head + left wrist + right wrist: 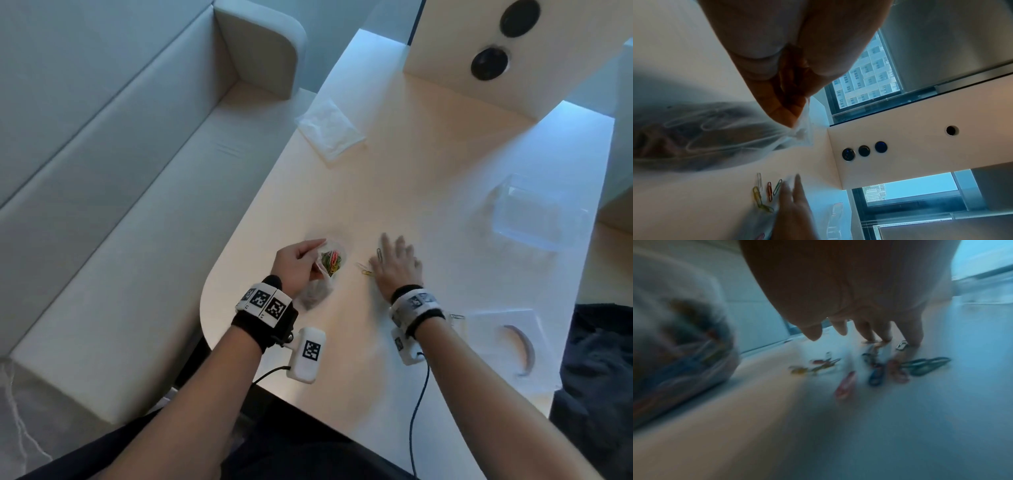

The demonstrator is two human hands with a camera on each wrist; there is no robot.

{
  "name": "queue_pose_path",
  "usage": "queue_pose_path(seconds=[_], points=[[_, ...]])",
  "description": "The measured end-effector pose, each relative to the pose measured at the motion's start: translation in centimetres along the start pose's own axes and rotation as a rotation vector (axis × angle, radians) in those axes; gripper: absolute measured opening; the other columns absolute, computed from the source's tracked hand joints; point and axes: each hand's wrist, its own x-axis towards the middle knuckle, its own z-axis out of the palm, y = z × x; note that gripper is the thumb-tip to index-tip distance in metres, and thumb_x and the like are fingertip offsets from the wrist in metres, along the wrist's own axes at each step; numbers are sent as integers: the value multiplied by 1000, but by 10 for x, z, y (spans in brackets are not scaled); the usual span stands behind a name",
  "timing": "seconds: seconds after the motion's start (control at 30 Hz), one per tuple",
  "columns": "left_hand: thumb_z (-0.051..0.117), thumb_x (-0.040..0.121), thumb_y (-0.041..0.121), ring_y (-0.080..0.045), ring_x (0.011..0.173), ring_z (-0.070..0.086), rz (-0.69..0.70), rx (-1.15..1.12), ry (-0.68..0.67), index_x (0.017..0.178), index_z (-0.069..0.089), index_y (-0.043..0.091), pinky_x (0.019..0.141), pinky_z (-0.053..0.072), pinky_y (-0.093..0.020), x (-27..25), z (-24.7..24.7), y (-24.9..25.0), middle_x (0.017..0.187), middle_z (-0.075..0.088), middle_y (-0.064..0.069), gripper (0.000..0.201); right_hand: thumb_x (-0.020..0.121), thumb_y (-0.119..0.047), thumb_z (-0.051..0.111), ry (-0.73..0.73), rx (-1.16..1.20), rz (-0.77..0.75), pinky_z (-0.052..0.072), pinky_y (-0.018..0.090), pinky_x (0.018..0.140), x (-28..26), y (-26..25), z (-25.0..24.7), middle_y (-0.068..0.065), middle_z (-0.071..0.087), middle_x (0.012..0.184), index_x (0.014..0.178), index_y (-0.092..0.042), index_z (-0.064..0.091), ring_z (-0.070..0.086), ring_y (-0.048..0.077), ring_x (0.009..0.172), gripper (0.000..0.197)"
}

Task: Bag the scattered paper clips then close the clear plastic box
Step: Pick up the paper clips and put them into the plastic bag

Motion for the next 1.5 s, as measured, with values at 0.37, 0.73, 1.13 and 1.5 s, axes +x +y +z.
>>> queue_pose_path(seconds=[0.37,0.73,1.13,1.5], points=[[52,95,3,-23,94,62,-27,-4,-29,114,68,9,92,52,-38,-22,10,-14,121,65,-23,25,99,-19,43,9,-374,-363,35,63,105,-59,45,11,12,18,160,153,-23,22,25,46,141,58],[51,96,3,-27,95,63,-63,-2,-33,118,67,6,80,58,-34,-20,17,-23,108,64,-15,27,84,3,60,45,-220,-379,55,33,82,-29,47,-12,8,67,102,95,-6,75,66,26,91,20],[55,95,5,-26,91,65,-74,6,-50,115,68,5,83,58,-41,-22,36,-31,104,66,-12,24,79,6,71,-44,1558,401,59,29,82,-33,58,-55,23,71,103,95,7,69,72,25,89,16],[50,97,3,-25,73,59,-50,25,-97,119,65,0,57,57,-21,-19,46,-36,87,66,-16,27,83,-15,73,-5,714,-200,55,16,81,-91,-34,-46,-2,76,90,96,-15,78,70,5,80,14]])
